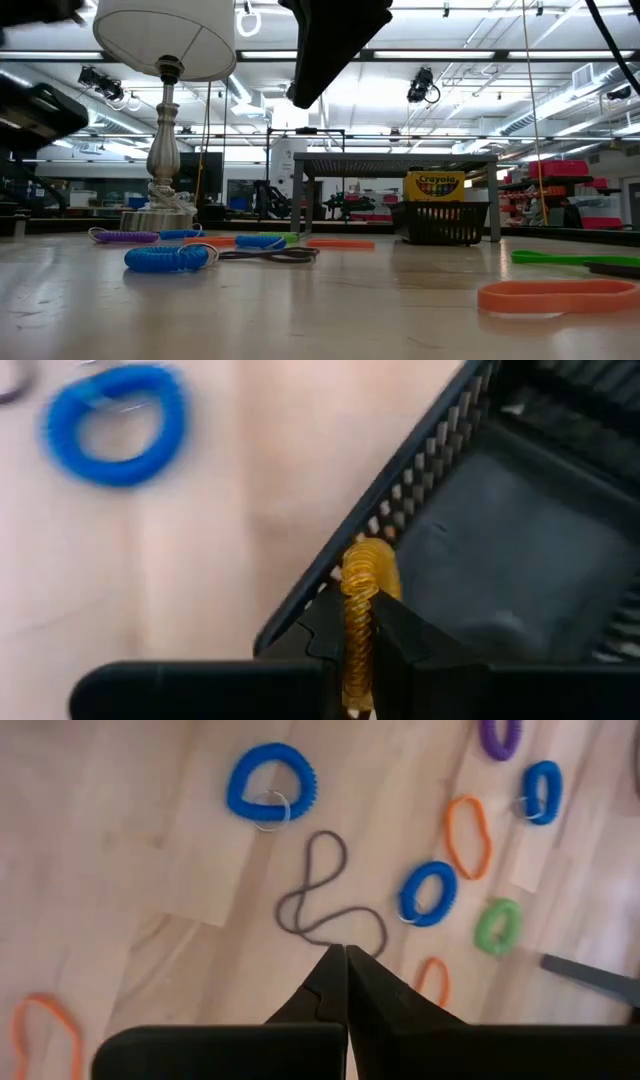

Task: Pick & Place Office Desk Supplies
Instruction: Put the yellow spring keychain into the bottom black bin, then put the purple spring keychain into the bottom black bin

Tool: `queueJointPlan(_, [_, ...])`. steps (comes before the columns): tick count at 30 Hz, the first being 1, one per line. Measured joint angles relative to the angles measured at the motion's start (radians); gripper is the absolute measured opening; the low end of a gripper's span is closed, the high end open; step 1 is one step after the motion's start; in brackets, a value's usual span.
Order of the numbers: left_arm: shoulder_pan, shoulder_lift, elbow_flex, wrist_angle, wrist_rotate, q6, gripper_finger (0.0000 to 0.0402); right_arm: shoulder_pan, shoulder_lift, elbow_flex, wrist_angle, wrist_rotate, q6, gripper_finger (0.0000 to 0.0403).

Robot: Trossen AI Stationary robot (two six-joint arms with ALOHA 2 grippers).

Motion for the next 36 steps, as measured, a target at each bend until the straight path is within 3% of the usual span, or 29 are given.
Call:
queueJointPlan(11, [0.117, -0.006, 0.0, -0.21, -0.186, 0.002, 0.0024, 0.0, 0.0, 0.0, -0.029, 0.086, -0.001, 0.0])
queueJointPlan(21, [0.119, -0.008, -0.001, -0.288, -0.276, 0.031, 0.0025, 0.0, 0.0, 0.0, -0.032, 0.078, 0.0, 0.0])
queueJointPlan(24, [0.098, -0.016, -0.001, -0.259, -0.277, 0.048, 0.0068, 0.0, 0.0, 0.0, -0.032, 0.055, 0.001, 0.0])
queueJointPlan(32, [0.057, -0.099, -0.001, -0.203, -0.293, 0.046, 0.026, 0.0, 0.0, 0.0, -0.03, 0.021, 0.004, 0.0013])
queueJointPlan(36, [0.04, -0.185, -0.001, -0.202, -0.354, 0.043, 0.0325, 0.0, 0.0, 0.0, -0.032, 0.006, 0.014, 0.0009])
